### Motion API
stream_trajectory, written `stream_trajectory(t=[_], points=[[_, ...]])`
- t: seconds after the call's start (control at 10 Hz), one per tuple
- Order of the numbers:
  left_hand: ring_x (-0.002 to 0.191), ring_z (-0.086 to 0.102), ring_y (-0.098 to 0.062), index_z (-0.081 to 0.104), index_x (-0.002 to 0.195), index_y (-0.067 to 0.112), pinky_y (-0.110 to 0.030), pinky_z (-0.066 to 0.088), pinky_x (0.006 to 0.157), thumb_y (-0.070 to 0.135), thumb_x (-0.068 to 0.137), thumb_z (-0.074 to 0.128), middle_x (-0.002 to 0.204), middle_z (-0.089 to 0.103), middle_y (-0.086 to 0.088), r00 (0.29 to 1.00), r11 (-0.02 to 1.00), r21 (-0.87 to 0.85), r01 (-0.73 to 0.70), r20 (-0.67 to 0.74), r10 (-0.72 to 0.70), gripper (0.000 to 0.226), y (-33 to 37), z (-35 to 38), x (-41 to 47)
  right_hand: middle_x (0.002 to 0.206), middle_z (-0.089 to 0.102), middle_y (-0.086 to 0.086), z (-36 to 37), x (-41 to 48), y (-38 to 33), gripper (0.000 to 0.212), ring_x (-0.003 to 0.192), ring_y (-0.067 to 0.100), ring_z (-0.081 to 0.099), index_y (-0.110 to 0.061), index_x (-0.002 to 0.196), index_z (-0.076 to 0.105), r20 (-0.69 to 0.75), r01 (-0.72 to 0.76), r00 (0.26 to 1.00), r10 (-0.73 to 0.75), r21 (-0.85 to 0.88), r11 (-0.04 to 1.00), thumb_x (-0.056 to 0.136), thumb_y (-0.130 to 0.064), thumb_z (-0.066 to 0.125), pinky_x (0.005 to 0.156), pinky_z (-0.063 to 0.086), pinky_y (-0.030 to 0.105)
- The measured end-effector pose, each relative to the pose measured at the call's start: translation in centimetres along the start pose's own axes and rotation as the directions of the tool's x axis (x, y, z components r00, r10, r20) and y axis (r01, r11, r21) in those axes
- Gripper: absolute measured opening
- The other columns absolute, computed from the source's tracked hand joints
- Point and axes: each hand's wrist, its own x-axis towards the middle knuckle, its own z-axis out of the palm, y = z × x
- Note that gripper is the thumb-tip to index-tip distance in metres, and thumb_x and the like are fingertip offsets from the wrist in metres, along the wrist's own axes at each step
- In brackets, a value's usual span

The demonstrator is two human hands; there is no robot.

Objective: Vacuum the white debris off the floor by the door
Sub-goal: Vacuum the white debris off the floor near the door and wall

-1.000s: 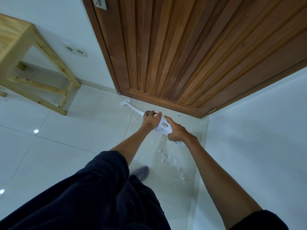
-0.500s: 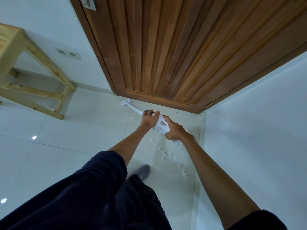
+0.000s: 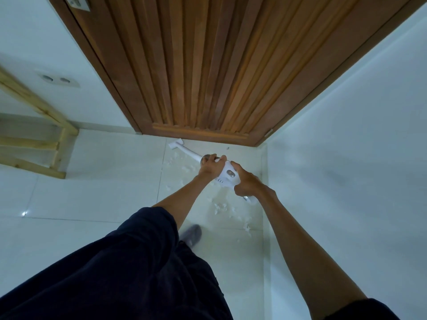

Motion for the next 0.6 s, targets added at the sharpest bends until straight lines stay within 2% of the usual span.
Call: stream_trajectory(t=[0.1,0.2,0.3,0.4,0.5,0.6], points=[[0.141,0.031,-0.034,0.047,0.138,0.016,-0.044,0.03,0.118,0.041,0.09,0.049,0.148,0.042,-0.012,0.994,0.968,0.227,-0.106,-0.014,0.112,0.054,-0.1,1.3,0.1,0.14,0.044,0.002,0.2,-0.6,0.9,0.089,0.124,0.03,0.047,-0.032,0.154,0.01,0.013,-0.044,0.999,0.044,0.01,0.999,0.084,-0.009,0.06,0.089,0.042,0.032],[0.144,0.031,-0.028,0.046,0.143,0.017,-0.045,0.028,0.119,0.052,0.089,0.043,0.154,0.037,-0.006,0.995,0.984,0.153,-0.093,-0.025,0.098,0.064,0.6,2.2,-1.1,0.146,0.042,0.005,0.3,-1.2,1.9,0.092,0.128,0.032,0.046,-0.036,0.154,0.007,0.003,-0.04,0.999,0.04,0.03,0.999,0.083,-0.009,0.06,0.095,0.043,0.035],[0.143,0.031,-0.029,0.045,0.143,0.02,-0.048,0.031,0.118,0.059,0.08,0.039,0.155,0.035,-0.007,0.996,0.976,0.197,-0.092,0.0,0.093,0.074,0.6,2.8,-0.9,0.149,0.039,0.006,0.3,-1.5,2.6,0.092,0.129,0.032,0.045,-0.036,0.154,0.007,0.011,-0.055,0.998,0.054,0.044,0.998,0.084,-0.008,0.059,0.098,0.043,0.036],[0.142,0.033,-0.029,0.046,0.143,0.021,-0.05,0.03,0.118,0.064,0.075,0.038,0.155,0.035,-0.006,0.996,0.983,0.168,-0.08,-0.036,0.087,0.081,0.4,2.9,-0.6,0.145,0.044,0.007,0.0,-1.3,2.4,0.081,0.127,0.029,0.047,-0.026,0.154,0.02,0.008,-0.073,0.997,0.072,0.079,0.994,0.086,-0.005,0.059,0.096,0.042,0.033],[0.135,0.043,-0.032,0.05,0.138,0.02,-0.053,0.037,0.113,0.071,0.055,0.031,0.15,0.038,-0.008,0.996,0.992,0.122,-0.035,-0.077,0.045,0.099,0.2,2.4,-0.1,0.142,0.047,0.01,0.0,-1.4,1.5,0.078,0.126,0.03,0.049,-0.021,0.153,0.024,0.007,-0.064,0.998,0.063,0.087,0.994,0.086,-0.002,0.06,0.1,0.043,0.034],[0.129,0.048,-0.033,0.052,0.135,0.021,-0.053,0.04,0.111,0.069,0.057,0.033,0.147,0.041,-0.008,0.995,0.994,0.105,-0.03,-0.094,0.04,0.094,-0.3,1.4,0.5,0.14,0.05,0.014,0.4,-1.6,0.5,0.095,0.121,0.036,0.054,-0.035,0.154,0.013,-0.028,0.006,1.0,-0.003,0.123,0.992,0.078,-0.002,0.059,0.1,0.047,0.042]])
